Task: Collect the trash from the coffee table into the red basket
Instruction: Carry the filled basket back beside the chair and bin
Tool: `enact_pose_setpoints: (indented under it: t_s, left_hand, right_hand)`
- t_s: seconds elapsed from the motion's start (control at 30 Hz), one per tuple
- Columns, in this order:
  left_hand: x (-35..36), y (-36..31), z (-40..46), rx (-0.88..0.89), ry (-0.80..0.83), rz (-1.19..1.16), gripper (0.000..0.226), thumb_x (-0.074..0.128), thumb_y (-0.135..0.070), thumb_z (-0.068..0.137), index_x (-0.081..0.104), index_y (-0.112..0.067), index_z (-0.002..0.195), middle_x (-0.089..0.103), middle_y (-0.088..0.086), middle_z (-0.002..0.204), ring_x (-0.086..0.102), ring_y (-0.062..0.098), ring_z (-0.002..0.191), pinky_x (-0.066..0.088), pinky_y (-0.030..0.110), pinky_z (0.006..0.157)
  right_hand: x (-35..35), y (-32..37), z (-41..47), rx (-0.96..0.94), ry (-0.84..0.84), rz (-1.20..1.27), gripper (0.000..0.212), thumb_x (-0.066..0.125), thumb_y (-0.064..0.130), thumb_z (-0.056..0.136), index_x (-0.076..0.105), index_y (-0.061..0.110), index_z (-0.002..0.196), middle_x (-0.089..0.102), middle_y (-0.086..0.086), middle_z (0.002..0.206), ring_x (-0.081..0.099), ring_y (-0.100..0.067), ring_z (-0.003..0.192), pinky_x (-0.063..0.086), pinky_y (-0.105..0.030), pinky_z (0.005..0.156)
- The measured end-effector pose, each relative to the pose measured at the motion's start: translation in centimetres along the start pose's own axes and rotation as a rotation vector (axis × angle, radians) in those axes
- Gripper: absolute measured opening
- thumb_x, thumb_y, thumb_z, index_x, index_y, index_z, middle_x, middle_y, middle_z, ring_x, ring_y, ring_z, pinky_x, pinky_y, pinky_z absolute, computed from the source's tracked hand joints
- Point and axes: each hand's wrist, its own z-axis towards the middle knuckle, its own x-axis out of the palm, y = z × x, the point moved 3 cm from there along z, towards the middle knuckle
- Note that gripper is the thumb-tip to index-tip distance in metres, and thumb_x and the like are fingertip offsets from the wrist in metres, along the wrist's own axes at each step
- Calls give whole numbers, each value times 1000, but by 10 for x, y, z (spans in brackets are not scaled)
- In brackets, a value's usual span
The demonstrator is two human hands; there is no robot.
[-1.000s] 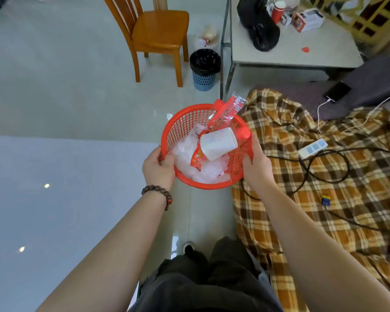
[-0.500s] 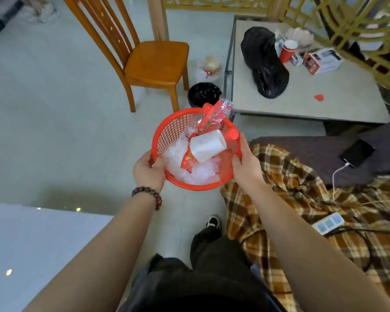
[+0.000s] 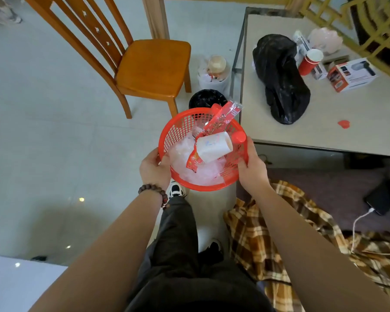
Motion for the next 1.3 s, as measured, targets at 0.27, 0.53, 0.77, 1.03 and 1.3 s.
enact_pose_setpoints:
  t_s: [0.27,0.53,0.77,1.03,1.3]
  left_hand:
    - [34,-6,141,-22,133,185,27,49,-26,99,69,-10,108,72,6,99,67,21,86,54,28,69]
    - [76,38,252,-136,223,351,28,50,-33,99,67,-12,109,71,4,102,66,20,88,57,32,73]
    - [148,143,312,-262,267,514,27,46,-28,101,64,-11,112,70,8,110,67,27,96,56,44,85]
    - [237,296,371,-348,302,545,28,42,-27,102,64,-10,102,69,8,96,66,28,89,56,42,78]
    - [294,384,388,-381,483,370,30,40,-27,103,51,-23,131,66,0,117,67,20,98,59,42,80]
  right_hand:
    - [54,23,111,166,-30,-13,55,33,28,99,8,39,147,53,10,93,50,5,67,33,-6,45]
    - [119,4,201,269,4,72,53,36,42,98,12,41,145,59,4,111,58,-11,83,45,-21,65]
    - [189,-94,266,381,36,74,55,39,31,99,12,33,148,50,0,139,54,-24,116,40,-17,79]
    - [275,-241,339,435,74,156,64,41,11,98,10,38,147,48,0,139,50,-21,122,42,-22,86]
    - [311,-336,377,414,106,87,67,41,16,98,1,43,146,47,-1,140,50,-25,123,42,-44,102]
